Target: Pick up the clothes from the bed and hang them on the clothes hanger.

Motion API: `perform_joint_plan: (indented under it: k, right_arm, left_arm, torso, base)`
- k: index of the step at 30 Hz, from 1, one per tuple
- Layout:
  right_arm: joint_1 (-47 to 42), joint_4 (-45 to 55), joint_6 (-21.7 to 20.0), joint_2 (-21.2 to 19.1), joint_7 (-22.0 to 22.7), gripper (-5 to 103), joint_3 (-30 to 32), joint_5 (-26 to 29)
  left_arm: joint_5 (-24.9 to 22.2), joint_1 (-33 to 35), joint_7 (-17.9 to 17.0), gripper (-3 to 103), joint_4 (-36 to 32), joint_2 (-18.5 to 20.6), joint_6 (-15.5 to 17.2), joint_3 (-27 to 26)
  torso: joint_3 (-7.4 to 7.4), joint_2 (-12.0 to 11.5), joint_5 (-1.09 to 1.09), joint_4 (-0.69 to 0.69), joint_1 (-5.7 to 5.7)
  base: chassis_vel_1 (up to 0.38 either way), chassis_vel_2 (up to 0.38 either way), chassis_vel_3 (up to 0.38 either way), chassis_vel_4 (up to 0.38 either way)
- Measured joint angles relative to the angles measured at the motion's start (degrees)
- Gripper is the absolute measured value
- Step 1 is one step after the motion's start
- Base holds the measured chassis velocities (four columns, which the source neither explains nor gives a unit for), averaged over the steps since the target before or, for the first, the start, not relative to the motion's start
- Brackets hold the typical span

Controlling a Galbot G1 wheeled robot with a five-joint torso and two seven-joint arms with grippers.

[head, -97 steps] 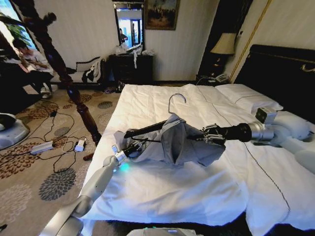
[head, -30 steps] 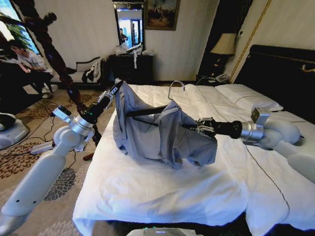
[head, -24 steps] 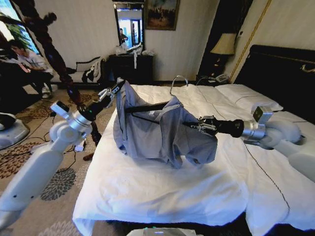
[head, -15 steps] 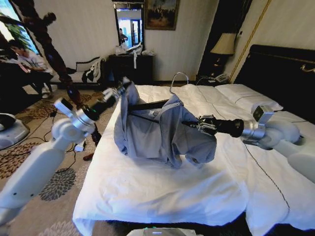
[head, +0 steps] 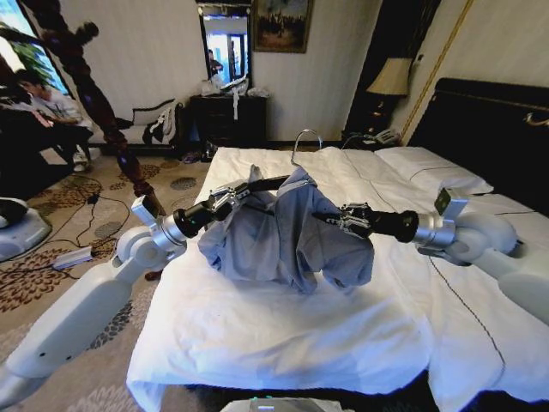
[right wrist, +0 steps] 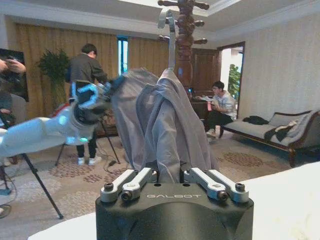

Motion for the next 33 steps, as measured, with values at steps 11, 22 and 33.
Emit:
perform_joint_plan:
  k: [11, 22, 33]
  right_arm:
    - [-0.2, 1.3, -0.3, -0.1, 4.3, 16, -0.3, -0.1]
    - [0.5, 2.7, 1.3, -0.4, 5.0, 16, 0.3, 5.0]
    - [2.4, 2.0, 2.1, -1.2, 5.0, 16, 0.9, 7.2]
  left_arm:
    - [1.3, 0.7, 1.0, 0, -5.4, 1.0, 0.5, 3.9]
    - [4.8, 2.2, 2.3, 0, -6.6, 1.6, 0.3, 7.5]
    - [-2.3, -1.2, -0.8, 0, -10.1, -0.6, 1.1, 3.2]
  torso:
    - [0.00, 0.0, 0.00, 0.00, 0.00]
    - [0.00, 0.0, -0.01, 0.00, 0.00]
    - [0.00, 0.0, 0.00, 0.00, 0.00]
  base:
    - [0.000, 0.000, 0.000, 0.000]
    - [0.000, 0.000, 0.000, 0.000]
    - [0.000, 0.000, 0.000, 0.000]
